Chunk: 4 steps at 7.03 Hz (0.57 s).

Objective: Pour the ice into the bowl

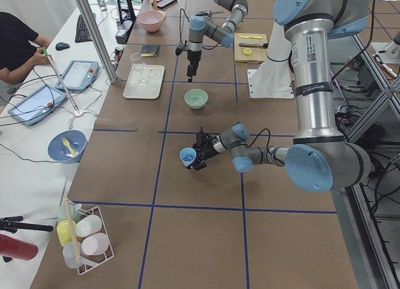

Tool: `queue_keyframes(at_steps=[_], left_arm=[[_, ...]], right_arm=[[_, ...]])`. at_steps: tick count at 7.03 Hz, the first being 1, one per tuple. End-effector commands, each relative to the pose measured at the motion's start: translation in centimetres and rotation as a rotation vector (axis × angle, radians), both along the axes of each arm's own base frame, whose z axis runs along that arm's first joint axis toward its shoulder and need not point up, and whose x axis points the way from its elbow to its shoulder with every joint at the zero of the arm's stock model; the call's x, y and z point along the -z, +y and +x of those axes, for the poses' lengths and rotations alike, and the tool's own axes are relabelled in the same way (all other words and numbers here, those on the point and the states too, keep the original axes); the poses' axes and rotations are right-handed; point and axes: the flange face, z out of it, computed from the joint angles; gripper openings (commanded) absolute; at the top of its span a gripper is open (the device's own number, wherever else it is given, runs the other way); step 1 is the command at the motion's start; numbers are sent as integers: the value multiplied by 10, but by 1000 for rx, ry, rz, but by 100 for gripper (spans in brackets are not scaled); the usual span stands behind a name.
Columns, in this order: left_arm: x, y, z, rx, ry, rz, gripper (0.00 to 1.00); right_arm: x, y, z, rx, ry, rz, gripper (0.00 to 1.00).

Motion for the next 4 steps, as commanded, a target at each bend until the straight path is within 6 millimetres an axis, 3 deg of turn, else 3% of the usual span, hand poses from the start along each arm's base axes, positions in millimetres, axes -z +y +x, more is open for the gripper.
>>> queue_keyframes(at_steps=[1,2,3,4], left_arm=[[1,-3,-2,8,2,2,85],[3,-4,-1,20,1,13,65],[6,-6,-2,32,3,21,21],[11,-12,-9,49,9,27,0]], right_arm=[[-6,-2,5,-4,2,0,100],[-6,-3,7,-7,2,0,100],[-13,-5,13,-12,3,-1,100],[-21,-6,28,-9,-8,-7,100]])
